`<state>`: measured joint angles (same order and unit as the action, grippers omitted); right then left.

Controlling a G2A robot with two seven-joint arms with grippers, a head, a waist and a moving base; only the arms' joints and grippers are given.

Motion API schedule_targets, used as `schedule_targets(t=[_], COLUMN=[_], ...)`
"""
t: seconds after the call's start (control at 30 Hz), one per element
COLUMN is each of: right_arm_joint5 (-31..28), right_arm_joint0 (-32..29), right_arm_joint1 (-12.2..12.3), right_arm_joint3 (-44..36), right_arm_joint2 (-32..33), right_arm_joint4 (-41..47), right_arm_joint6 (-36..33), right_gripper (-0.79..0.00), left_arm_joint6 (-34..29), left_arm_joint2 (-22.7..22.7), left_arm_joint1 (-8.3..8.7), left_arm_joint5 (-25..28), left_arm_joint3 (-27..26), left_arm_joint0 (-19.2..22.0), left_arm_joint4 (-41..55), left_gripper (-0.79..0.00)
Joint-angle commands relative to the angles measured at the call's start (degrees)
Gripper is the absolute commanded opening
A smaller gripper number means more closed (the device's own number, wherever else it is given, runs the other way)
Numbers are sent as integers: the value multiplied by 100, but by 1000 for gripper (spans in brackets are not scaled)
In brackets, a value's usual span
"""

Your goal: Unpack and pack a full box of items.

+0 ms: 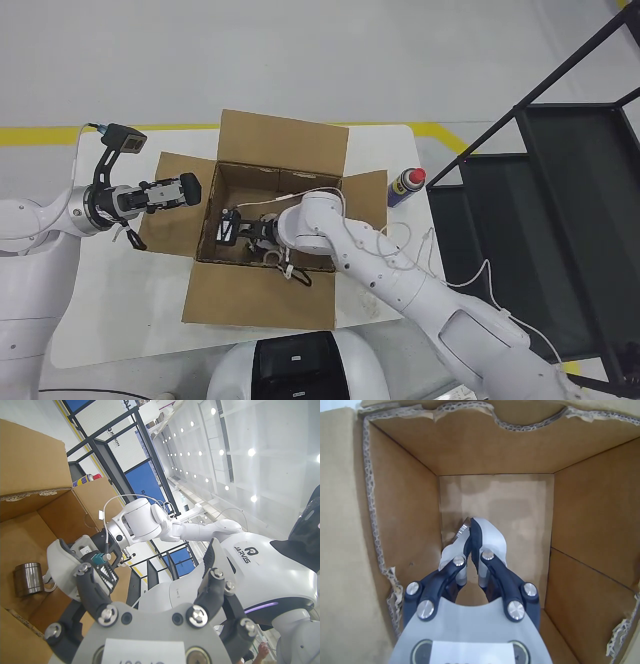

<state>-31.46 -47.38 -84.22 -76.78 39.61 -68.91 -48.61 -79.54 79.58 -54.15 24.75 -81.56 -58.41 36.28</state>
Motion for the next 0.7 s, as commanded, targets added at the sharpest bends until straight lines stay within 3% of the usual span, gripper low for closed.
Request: schedule_targets(t=[0.0,0.03,0.13,0.33,0.67], right_arm_joint5=[-62,-73,11,514,874], right_arm_joint0=[-39,-56,-106,-188,-142], right_arm_joint1=[13,19,35,35,-32], right_arm_joint3=[-55,-71,-87,-13,294], right_arm_joint2=[23,41,82,180,226], right_arm_joint4=[27,32,-37,135,835], right_arm_joint6=[53,128,201,-349,-934], right_gripper=[-305,0,0,0,0], left_arm_joint6=[0,0,0,0,0], left_arm_joint2=[0,0,0,0,0], left_arm_joint1=[0,0,0,0,0], left_arm_joint5=[0,0,0,0,0], left_arm_joint3=[0,0,0,0,0], left_arm_joint0=[0,0,0,0,0], left_arm_joint4=[0,0,0,0,0], left_gripper=[0,0,0,0,0])
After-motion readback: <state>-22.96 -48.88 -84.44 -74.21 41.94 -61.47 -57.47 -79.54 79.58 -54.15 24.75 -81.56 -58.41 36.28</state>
